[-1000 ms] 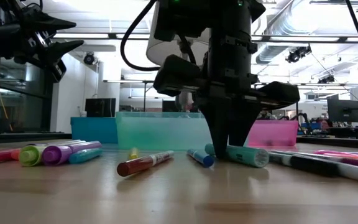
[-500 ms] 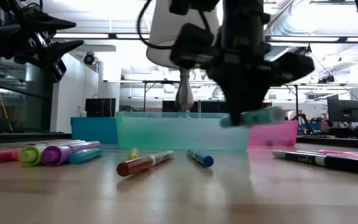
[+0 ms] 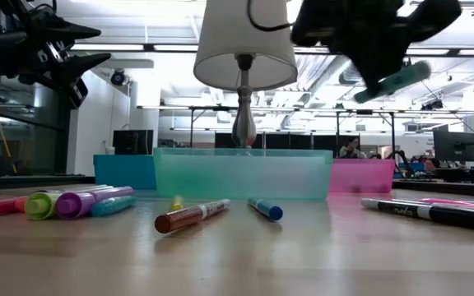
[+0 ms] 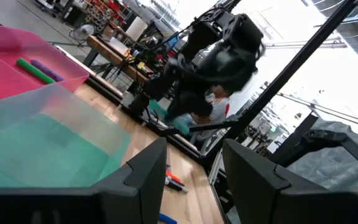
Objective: Pick & Place Markers
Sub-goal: Put the light blue highlighter pen into the red bin
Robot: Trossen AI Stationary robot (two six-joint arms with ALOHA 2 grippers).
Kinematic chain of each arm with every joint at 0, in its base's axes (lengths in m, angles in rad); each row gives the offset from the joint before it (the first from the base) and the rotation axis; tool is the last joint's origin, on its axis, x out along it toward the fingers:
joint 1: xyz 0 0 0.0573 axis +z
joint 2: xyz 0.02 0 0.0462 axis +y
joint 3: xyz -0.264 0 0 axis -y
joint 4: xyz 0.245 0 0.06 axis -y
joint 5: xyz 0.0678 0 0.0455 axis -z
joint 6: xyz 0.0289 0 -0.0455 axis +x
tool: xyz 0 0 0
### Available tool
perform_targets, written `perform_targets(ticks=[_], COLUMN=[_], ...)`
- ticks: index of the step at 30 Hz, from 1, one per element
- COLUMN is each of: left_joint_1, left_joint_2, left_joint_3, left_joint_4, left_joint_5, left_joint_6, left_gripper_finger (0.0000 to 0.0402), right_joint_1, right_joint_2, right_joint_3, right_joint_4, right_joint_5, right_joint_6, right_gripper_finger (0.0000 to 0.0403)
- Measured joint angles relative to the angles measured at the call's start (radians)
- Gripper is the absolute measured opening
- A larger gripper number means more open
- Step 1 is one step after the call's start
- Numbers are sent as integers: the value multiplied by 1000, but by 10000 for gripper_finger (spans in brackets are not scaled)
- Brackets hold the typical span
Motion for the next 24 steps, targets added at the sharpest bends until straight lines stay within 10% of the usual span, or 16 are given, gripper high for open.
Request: perform_targets(ticks=[10,24], left_joint_1=[0,0], left_joint_2=[0,0], left_joint_3=[0,0], left_joint_4=[0,0], left_joint_5=[-1,0], left_joint_6=[0,0], left_gripper_finger=[156,156], right_joint_1=[-276,-790], right_joint_2=[-239,-333], right_joint_3=[-195,-460], right_joint_4=[-18,475], right_joint_5=[177,159], right_joint_6=[-211,-857], right_gripper_finger=[56,57])
